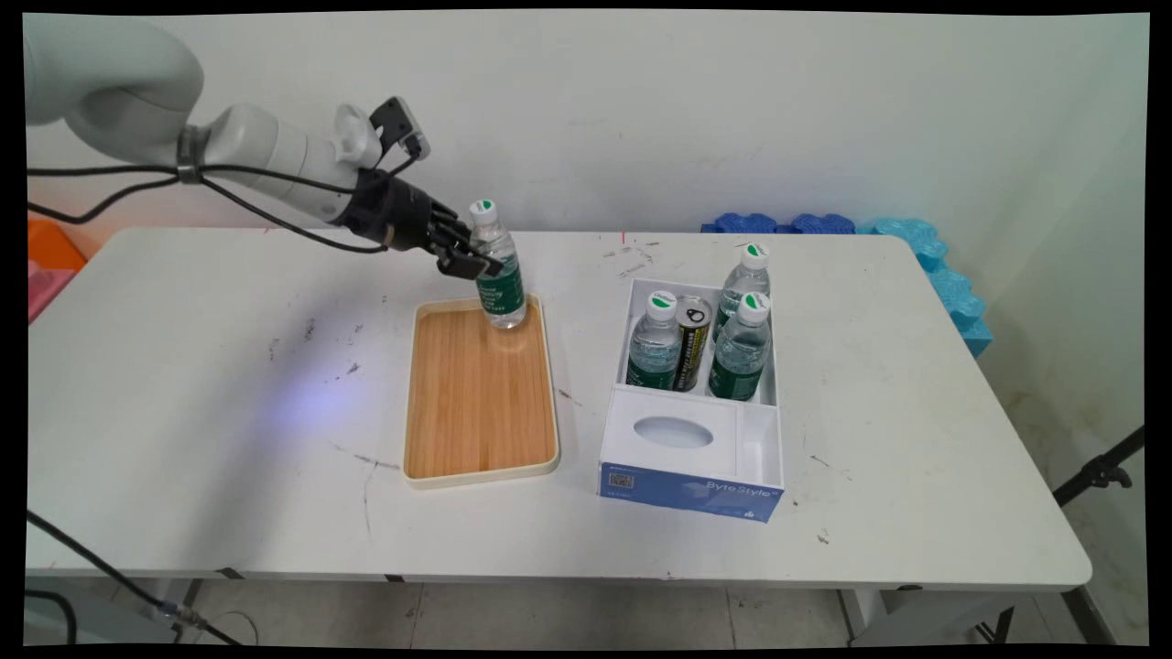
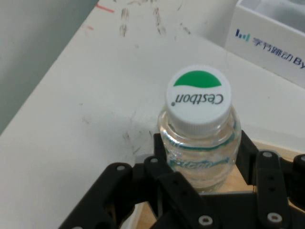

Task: Place the picked object on the tray

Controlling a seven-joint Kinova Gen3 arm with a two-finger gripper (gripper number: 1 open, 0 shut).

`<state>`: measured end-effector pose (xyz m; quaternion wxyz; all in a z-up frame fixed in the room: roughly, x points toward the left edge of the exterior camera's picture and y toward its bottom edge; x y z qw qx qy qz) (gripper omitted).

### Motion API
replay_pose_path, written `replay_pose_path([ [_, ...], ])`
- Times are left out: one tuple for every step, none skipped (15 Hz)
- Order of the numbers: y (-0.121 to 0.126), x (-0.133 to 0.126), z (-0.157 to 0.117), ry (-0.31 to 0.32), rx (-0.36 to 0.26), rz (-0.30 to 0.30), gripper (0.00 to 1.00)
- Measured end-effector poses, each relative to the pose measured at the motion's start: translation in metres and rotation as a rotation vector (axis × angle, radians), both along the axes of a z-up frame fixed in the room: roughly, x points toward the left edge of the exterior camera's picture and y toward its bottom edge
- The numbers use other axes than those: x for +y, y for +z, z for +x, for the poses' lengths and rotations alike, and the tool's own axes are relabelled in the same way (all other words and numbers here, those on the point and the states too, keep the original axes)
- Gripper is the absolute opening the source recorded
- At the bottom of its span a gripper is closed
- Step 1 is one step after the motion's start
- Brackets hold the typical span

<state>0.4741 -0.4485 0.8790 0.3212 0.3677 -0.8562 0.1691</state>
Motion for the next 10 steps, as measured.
replay_pose_path([
  [-0.002,0.0,0.0,0.004,-0.001,0.002,0.0],
  [-0.006,0.001,0.0,0.009,-0.002,0.004,0.0],
  [-0.009,0.002,0.0,0.013,-0.003,0.007,0.0],
  [-0.012,0.002,0.0,0.018,-0.005,0.01,0.0],
  [-0.015,0.003,0.0,0.02,-0.007,0.012,0.0],
  [-0.017,0.004,0.0,0.021,-0.008,0.014,0.0],
  [-0.019,0.004,0.0,0.022,-0.009,0.016,1.0],
  [-0.021,0.005,0.0,0.021,-0.01,0.018,1.0],
  [-0.022,0.006,0.0,0.021,-0.01,0.019,1.0],
  [-0.022,0.008,0.001,0.019,-0.012,0.019,1.0],
])
